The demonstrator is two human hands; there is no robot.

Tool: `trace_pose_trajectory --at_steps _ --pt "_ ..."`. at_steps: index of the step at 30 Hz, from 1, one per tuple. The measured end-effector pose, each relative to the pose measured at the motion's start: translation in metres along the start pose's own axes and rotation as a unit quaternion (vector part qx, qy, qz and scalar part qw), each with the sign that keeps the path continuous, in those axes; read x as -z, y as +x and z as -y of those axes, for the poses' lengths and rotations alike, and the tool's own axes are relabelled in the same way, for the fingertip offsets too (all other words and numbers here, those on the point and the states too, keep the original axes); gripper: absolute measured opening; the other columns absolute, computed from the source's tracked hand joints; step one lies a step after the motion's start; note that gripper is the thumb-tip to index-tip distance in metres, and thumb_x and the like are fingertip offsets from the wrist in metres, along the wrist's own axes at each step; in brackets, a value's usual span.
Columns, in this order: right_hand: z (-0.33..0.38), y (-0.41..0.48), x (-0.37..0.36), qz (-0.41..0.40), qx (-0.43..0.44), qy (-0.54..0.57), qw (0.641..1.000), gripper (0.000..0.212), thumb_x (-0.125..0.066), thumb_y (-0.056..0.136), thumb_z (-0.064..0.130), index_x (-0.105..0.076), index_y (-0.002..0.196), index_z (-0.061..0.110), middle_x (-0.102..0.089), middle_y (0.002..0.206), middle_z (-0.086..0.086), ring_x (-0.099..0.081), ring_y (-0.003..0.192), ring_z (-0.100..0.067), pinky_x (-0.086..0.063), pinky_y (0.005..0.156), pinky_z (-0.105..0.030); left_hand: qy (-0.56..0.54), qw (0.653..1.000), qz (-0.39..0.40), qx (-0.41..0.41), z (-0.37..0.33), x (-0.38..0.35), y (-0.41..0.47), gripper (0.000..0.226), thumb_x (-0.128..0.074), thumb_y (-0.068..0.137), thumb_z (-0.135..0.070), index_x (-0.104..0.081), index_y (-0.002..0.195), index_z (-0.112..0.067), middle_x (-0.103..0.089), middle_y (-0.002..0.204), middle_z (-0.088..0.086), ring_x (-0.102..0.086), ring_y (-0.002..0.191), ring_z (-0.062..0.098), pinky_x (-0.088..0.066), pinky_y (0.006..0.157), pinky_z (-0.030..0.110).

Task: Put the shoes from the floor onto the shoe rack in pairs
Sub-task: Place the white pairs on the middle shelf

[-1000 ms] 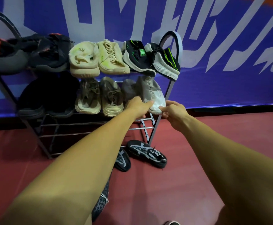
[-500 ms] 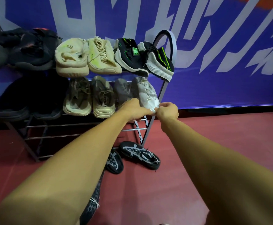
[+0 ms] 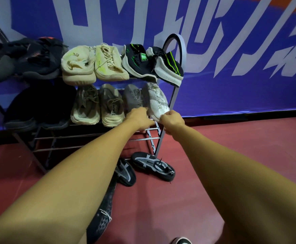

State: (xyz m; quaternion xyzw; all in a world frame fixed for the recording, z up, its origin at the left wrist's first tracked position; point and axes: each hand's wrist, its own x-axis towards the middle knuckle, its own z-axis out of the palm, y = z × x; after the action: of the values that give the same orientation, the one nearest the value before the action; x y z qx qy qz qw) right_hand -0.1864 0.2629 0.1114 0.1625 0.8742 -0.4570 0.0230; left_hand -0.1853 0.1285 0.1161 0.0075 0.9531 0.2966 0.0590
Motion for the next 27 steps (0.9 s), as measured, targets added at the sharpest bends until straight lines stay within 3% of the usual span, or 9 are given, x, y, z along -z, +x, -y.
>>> trace_pose_trajectory --at_steps 2,4,8,11,15,18,21,23,27 --pt "0.003 -0.006 0.004 0.009 0.037 -0.070 0.997 0.029 -0.044 0.088 0.019 -0.058 0.113 0.011 -0.062 0.105 -0.013 -0.061 0.092 -0.032 -0.053 0.075 -0.041 0.030 1.000 -0.010 -0.003 0.006 0.007 -0.007 0.049 -0.063 0.080 -0.036 -0.060 0.128 -0.028 -0.068 0.116 0.013 -0.066 0.100 0.035 -0.054 0.092 0.040" --pt "0.004 -0.014 0.007 0.018 0.063 -0.121 0.991 0.032 -0.043 0.085 0.019 -0.057 0.111 0.010 -0.063 0.107 -0.015 -0.063 0.093 -0.034 -0.050 0.068 -0.036 0.085 0.996 -0.001 -0.006 0.015 0.012 -0.016 0.054 -0.059 0.084 -0.038 -0.053 0.137 -0.030 -0.062 0.130 0.014 -0.059 0.116 0.038 -0.049 0.098 0.040" --pt "0.006 -0.033 0.011 0.022 0.093 -0.198 0.975 0.036 -0.048 0.085 0.020 -0.051 0.120 0.012 -0.059 0.109 -0.012 -0.060 0.094 -0.033 -0.049 0.073 -0.036 0.140 0.990 0.021 0.004 0.034 0.027 -0.035 0.067 -0.056 0.084 -0.031 -0.036 0.148 -0.033 -0.053 0.141 0.014 -0.052 0.125 0.037 -0.045 0.102 0.037" --pt "0.010 -0.049 0.014 0.018 0.117 -0.221 0.968 0.026 -0.048 0.081 0.015 -0.057 0.104 0.007 -0.062 0.103 -0.014 -0.059 0.080 -0.030 -0.046 0.066 -0.033 0.165 0.986 0.025 0.014 0.043 0.044 -0.056 0.056 -0.057 0.083 -0.029 -0.049 0.139 -0.025 -0.057 0.136 0.013 -0.058 0.117 0.035 -0.049 0.097 0.035" --pt "0.017 -0.071 0.010 0.050 0.130 -0.232 0.963 0.022 -0.048 0.079 0.013 -0.062 0.094 0.005 -0.064 0.094 -0.013 -0.060 0.079 -0.030 -0.047 0.065 -0.031 0.208 0.976 0.054 0.023 0.061 0.066 -0.090 0.056 -0.056 0.086 -0.027 -0.049 0.141 -0.019 -0.061 0.128 0.013 -0.063 0.079 0.026 -0.054 0.089 0.034" --pt "0.026 -0.090 -0.001 0.074 0.166 -0.262 0.948 0.023 -0.049 0.080 0.010 -0.066 0.094 0.004 -0.064 0.091 -0.012 -0.059 0.083 -0.030 -0.046 0.067 -0.029 0.226 0.972 0.056 0.017 0.072 0.083 -0.112 0.052 -0.056 0.089 -0.027 -0.050 0.139 -0.016 -0.062 0.128 0.011 -0.070 0.083 0.027 -0.055 0.086 0.032" --pt "0.039 -0.109 -0.013 0.097 0.195 -0.297 0.930 0.023 -0.051 0.081 0.012 -0.066 0.096 0.004 -0.065 0.093 -0.011 -0.057 0.083 -0.027 -0.041 0.058 -0.024 0.227 0.972 0.057 0.016 0.085 0.097 -0.132 0.045 -0.056 0.090 -0.026 -0.055 0.133 -0.015 -0.065 0.116 0.007 -0.069 0.065 0.020 -0.056 0.079 0.030" --pt "0.047 -0.121 -0.020 0.110 0.205 -0.309 0.922 0.025 -0.053 0.082 0.016 -0.068 0.098 0.005 -0.068 0.097 -0.011 -0.061 0.087 -0.028 -0.046 0.062 -0.025 0.229 0.971 0.061 0.022 0.093 0.103 -0.145 0.046 -0.057 0.089 -0.029 -0.055 0.134 -0.017 -0.065 0.114 0.007 -0.069 0.069 0.018 -0.056 0.084 0.032" --pt "0.059 -0.141 -0.033 0.134 0.219 -0.308 0.916 0.028 -0.053 0.084 0.016 -0.070 0.102 0.003 -0.068 0.102 -0.016 -0.063 0.094 -0.030 -0.049 0.073 -0.030 0.247 0.964 0.094 0.035 0.100 0.113 -0.169 0.042 -0.056 0.088 -0.030 -0.058 0.129 -0.022 -0.068 0.069 -0.002 -0.069 0.067 0.016 -0.056 0.084 0.031"
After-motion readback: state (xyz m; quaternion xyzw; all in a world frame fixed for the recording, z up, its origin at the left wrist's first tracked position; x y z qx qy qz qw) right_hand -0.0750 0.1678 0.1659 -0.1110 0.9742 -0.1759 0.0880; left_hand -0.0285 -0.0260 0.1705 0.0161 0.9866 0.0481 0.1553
